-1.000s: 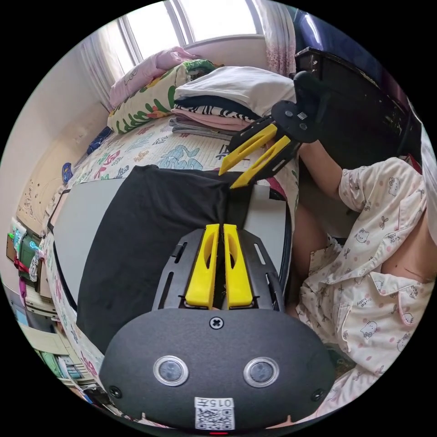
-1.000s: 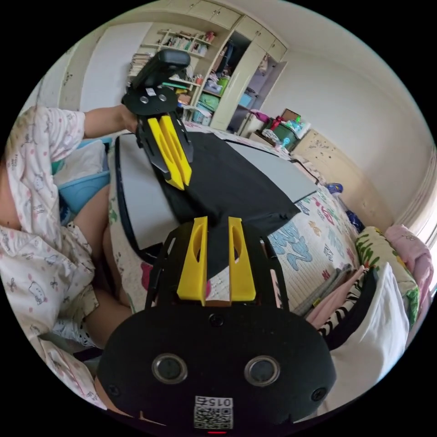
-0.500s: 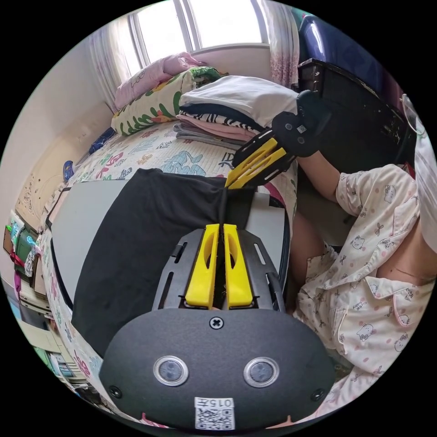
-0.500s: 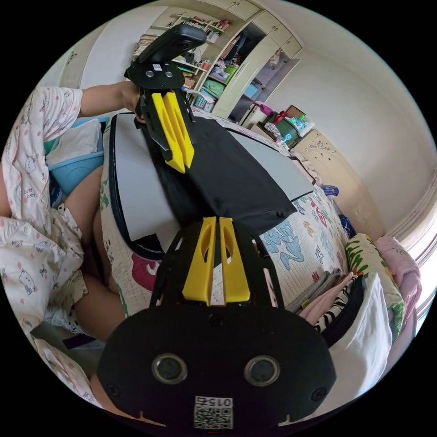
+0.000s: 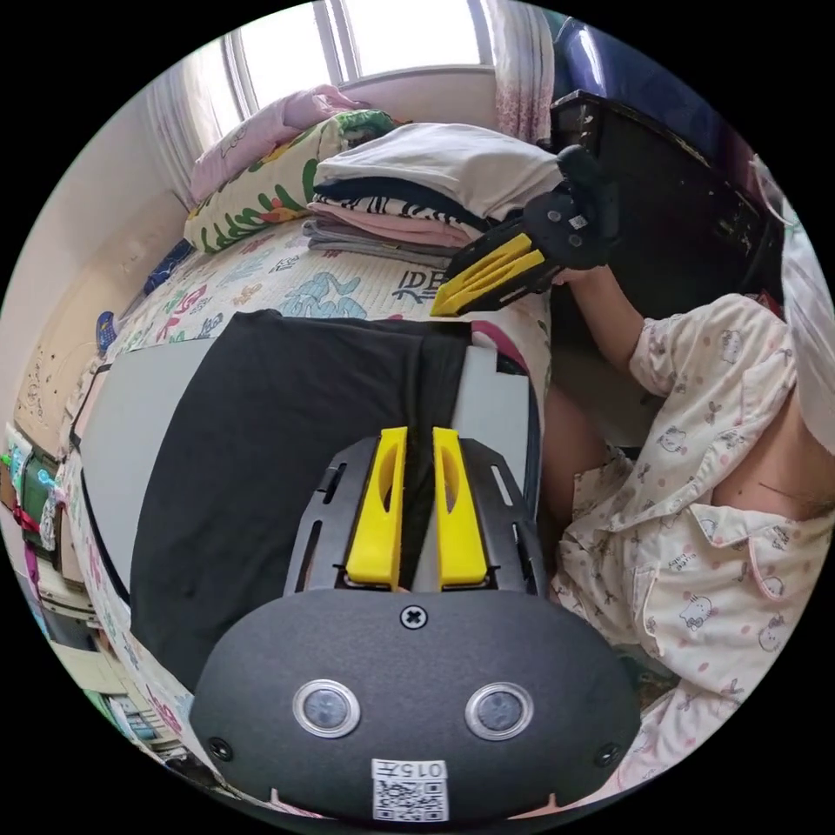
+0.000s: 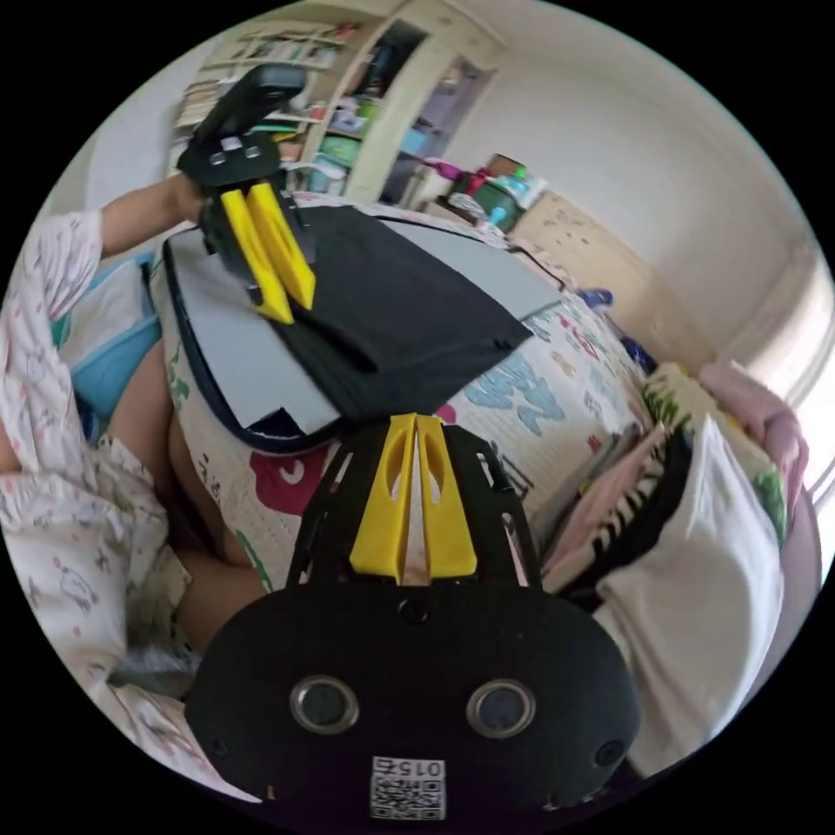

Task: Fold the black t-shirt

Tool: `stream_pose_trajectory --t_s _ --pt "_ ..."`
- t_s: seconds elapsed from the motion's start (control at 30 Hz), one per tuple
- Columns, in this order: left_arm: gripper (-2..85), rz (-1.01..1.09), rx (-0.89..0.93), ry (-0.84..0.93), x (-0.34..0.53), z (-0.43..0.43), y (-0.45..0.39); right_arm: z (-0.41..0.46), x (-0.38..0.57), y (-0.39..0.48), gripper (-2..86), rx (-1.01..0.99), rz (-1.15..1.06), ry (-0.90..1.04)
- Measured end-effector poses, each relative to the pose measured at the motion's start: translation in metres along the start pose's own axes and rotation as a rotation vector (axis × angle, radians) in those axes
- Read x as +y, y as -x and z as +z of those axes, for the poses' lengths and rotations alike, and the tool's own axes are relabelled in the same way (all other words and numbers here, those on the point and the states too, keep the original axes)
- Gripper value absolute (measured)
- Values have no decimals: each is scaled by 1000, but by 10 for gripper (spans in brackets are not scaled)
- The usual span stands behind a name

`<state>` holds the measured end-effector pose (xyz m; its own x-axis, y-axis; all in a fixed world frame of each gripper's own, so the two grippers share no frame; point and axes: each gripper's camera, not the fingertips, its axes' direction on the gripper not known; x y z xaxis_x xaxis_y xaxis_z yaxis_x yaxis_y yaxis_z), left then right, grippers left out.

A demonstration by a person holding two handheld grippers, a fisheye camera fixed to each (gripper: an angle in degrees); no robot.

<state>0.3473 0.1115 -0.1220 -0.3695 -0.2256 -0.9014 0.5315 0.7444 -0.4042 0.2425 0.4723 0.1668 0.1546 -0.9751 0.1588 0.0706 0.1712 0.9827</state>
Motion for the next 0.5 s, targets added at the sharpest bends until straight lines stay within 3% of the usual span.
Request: stream_pose_trajectory --t_s 0.17,0.5 --pt "74 -63 -42 -146 3 -25 24 -55 42 -8 90 -98 115 -158" --pt "58 -250 -48 -198 -31 43 100 -55 31 -52 69 -54 251 -272"
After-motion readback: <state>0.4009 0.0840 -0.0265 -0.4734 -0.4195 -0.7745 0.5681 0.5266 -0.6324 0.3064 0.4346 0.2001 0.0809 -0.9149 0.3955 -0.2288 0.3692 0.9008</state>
